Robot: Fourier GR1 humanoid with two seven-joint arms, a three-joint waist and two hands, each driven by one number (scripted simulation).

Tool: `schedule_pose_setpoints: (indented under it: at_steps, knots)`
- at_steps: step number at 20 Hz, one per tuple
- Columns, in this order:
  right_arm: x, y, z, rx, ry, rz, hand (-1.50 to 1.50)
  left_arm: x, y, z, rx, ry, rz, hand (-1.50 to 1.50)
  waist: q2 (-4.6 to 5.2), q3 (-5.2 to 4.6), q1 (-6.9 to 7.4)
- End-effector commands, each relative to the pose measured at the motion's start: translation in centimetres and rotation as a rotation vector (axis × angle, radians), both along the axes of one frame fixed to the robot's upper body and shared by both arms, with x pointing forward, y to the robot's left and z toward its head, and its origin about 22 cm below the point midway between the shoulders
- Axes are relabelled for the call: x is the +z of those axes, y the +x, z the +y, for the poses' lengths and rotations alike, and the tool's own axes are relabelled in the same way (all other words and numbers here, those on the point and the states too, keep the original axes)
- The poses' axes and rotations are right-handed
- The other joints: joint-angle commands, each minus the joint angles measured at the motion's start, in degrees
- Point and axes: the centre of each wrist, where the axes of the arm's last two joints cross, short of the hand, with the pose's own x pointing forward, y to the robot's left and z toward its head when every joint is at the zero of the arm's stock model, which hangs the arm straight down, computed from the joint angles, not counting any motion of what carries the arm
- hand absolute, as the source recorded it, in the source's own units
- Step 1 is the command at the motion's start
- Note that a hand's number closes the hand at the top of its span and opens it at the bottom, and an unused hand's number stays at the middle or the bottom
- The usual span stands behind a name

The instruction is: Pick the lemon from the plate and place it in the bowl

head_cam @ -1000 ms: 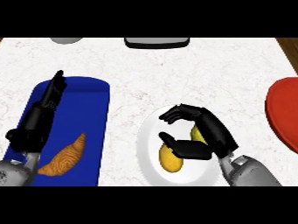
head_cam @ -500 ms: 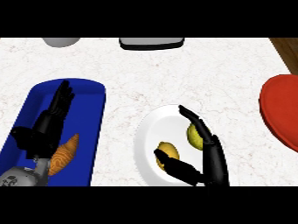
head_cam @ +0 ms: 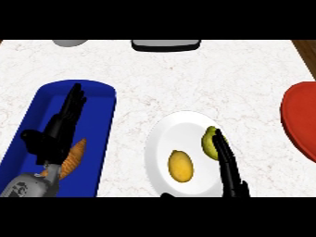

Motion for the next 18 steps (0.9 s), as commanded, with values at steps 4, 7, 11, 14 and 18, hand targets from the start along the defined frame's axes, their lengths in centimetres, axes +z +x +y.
schedule_pose_setpoints:
  at_steps: [4,7,11,14,18]
  knots:
    - [4.6,-1.0,1.6,-0.048,-0.055,0.223,-1.5,-1.0,0.8,-1.8,-0.026,0.005,-0.006,0.0,0.41,0.05,1.16]
    - [6.1,-0.7,0.5,-0.064,-0.104,0.342,-1.5,-0.6,-0.1,-0.7,-0.037,-0.003,0.003,0.0,0.32,0.11,1.86]
    - [6.2,0.1,1.4,-0.043,-0.141,0.501,-1.5,0.0,0.5,-2.2,-0.049,0.003,-0.01,0.0,0.39,0.18,1.91]
    - [5.1,2.3,1.9,-0.037,-0.148,0.573,-1.5,1.0,1.0,-1.1,-0.042,-0.031,-0.002,0.0,0.49,0.23,2.16]
    - [3.3,0.8,1.3,-0.009,-0.138,0.594,-1.5,0.3,2.5,0.3,-0.028,-0.022,-0.01,0.0,0.45,0.24,1.48]
